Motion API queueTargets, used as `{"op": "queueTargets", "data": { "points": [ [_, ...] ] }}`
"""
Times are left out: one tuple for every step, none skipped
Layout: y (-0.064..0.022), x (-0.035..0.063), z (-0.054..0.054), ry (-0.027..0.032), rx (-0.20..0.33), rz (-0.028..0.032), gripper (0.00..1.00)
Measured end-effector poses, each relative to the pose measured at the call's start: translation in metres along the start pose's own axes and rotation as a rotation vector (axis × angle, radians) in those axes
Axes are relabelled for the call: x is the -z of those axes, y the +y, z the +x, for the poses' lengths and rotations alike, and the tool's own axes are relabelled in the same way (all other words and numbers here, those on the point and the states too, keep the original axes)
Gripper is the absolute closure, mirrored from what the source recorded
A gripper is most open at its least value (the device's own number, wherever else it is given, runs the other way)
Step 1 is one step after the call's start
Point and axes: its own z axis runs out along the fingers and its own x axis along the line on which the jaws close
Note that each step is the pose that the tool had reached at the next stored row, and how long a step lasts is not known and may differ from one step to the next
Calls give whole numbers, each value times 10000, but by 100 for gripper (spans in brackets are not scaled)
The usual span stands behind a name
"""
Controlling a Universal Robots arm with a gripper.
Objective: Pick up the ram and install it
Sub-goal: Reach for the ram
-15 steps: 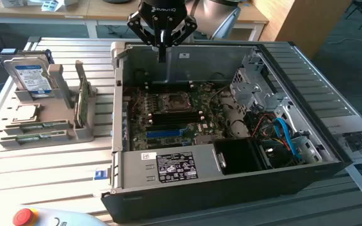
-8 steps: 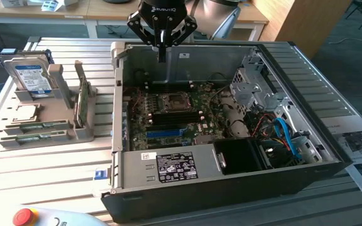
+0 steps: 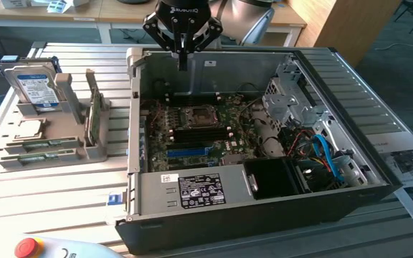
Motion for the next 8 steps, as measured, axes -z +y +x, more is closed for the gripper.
{"op": "queueTargets", "data": {
  "points": [
    [4,0,10,1,0,0,90],
    [10,0,21,0,-1,0,90],
    [17,-1,34,0,-1,-1,90],
    [23,0,46,0,1,0,90],
    [29,-1,59,0,1,-1,90],
    [35,-1,73,0,1,-1,90],
    [41,-1,87,0,1,0,90],
    [46,-1,103,0,1,0,90]
  ]
}}
